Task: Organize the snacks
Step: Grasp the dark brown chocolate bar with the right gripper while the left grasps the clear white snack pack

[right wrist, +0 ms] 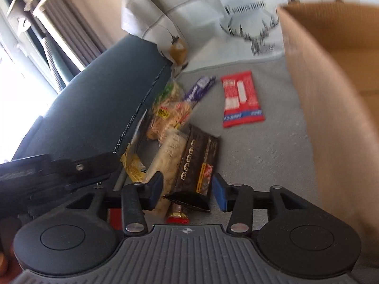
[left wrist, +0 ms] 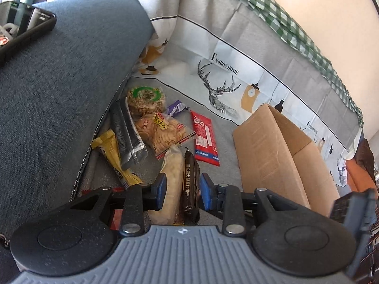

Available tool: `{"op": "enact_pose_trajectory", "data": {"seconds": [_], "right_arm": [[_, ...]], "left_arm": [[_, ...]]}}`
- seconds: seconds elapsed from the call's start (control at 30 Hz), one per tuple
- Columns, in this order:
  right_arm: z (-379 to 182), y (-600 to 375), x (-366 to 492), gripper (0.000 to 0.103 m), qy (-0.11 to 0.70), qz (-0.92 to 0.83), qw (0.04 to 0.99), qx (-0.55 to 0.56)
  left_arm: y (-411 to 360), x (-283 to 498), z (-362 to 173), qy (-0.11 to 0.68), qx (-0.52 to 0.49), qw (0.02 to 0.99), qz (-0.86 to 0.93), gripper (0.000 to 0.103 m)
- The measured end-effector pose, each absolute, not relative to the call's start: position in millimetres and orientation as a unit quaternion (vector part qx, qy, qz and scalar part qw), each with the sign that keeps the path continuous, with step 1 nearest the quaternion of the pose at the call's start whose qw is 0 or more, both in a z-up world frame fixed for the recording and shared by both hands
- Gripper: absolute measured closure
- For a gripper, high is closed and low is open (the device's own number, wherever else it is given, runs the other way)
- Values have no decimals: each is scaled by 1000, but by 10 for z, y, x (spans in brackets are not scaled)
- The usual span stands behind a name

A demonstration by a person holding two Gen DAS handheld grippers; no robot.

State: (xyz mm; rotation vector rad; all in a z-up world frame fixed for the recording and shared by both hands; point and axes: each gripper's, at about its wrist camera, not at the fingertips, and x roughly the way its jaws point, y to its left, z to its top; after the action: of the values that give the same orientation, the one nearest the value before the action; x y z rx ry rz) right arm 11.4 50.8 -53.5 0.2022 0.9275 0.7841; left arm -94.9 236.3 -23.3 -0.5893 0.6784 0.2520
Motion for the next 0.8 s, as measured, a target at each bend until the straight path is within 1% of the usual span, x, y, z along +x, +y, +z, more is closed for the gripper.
{"op": "enact_pose_trajectory", "data": {"seconds": [0.07, 0.1, 0.17, 0.33, 0.37, 0.4, 0.47, 0.6, 0.8], "right_arm": [[-633, 576, 147, 39, 437, 364, 819, 80], [-688, 605, 173, 37, 444, 360, 817, 76], [-749, 644, 227, 37, 460, 364, 805, 86], [-802, 717, 277, 35, 462, 367, 804, 79], [-802, 714, 282, 36, 462, 369, 803, 78], [-797, 712, 281, 47, 461, 370, 803, 74], [-799, 715, 286, 58, 462, 373, 802, 61], [-764, 701, 259, 60, 458, 378, 803, 53], [-570, 608, 81, 61, 431, 386, 816, 7]], "left_arm": [[2369, -924, -242, 329, -285, 892, 122, 63], [2367, -914, -247, 330, -284, 892, 123, 61], [2374, -898, -255, 330, -282, 892, 126, 60], [2430, -876, -298, 327, -291, 889, 132, 56], [2437, -868, -308, 328, -292, 889, 132, 56], [2438, -864, -313, 328, -292, 889, 133, 56], [2433, -858, -321, 328, -290, 889, 133, 55], [2434, -872, -309, 329, -287, 889, 136, 55], [2459, -904, -330, 336, -291, 886, 136, 54]]}}
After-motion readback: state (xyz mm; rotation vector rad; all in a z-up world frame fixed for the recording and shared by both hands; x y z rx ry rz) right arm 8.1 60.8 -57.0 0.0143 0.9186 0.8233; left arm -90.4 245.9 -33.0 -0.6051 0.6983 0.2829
